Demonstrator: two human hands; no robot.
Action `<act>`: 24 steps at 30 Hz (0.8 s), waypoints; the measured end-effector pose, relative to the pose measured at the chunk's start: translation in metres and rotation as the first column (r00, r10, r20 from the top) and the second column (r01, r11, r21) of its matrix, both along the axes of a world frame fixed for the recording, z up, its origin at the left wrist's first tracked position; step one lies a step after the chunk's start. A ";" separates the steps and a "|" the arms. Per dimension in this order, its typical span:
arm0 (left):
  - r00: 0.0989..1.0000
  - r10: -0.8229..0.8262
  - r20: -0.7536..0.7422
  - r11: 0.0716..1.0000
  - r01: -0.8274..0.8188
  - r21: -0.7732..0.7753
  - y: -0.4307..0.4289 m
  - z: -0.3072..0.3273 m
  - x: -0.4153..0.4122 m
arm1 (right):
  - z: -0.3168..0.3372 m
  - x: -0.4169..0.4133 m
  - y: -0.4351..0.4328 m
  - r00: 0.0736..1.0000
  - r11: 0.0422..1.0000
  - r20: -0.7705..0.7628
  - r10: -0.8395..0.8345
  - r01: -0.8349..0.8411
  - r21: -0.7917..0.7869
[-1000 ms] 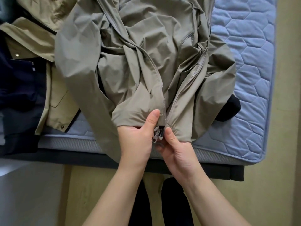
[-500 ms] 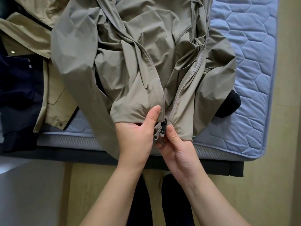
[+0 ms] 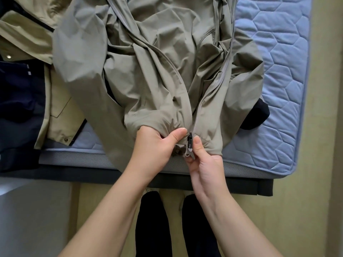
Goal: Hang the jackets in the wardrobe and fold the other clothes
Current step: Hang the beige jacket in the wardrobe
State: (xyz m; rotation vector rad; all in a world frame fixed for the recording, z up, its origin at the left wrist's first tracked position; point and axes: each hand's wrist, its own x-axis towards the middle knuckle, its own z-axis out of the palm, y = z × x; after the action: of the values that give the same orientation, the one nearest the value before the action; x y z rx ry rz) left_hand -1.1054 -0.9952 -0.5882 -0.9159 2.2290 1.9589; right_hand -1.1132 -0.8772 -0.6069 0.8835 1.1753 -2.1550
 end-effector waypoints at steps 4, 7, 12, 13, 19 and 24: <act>0.988 -0.045 0.147 0.998 0.040 0.039 -0.001 -0.007 -0.001 | -0.008 -0.001 0.004 0.995 0.995 0.041 0.086 -0.088 0.036; 0.961 -0.138 0.239 0.990 0.134 0.033 -0.002 -0.008 0.000 | -0.007 -0.003 0.013 0.966 0.969 0.133 0.222 -0.234 0.081; 0.903 -0.160 0.398 0.969 0.220 -0.109 -0.003 -0.007 -0.003 | 0.020 -0.014 0.029 0.613 0.496 0.369 0.699 -0.787 0.366; 0.898 -0.161 0.410 0.963 0.233 -0.133 -0.003 -0.005 -0.004 | 0.025 -0.016 0.031 0.572 0.392 0.332 0.750 -0.789 0.474; 0.871 -0.220 0.438 0.928 0.325 -0.180 -0.003 0.001 -0.008 | 0.035 -0.026 0.023 0.305 0.001 0.181 0.935 -0.512 0.859; 0.820 -0.303 0.485 0.871 0.445 -0.210 -0.010 -0.004 -0.005 | 0.027 -0.025 0.016 -0.068 -0.355 0.349 0.935 -0.210 0.911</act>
State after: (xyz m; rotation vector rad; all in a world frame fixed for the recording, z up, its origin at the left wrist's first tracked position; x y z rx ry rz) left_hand -1.1100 -1.0050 -0.5922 -0.7575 2.2516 1.1116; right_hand -1.1386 -0.8616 -0.5796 -0.7303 2.4003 -0.2040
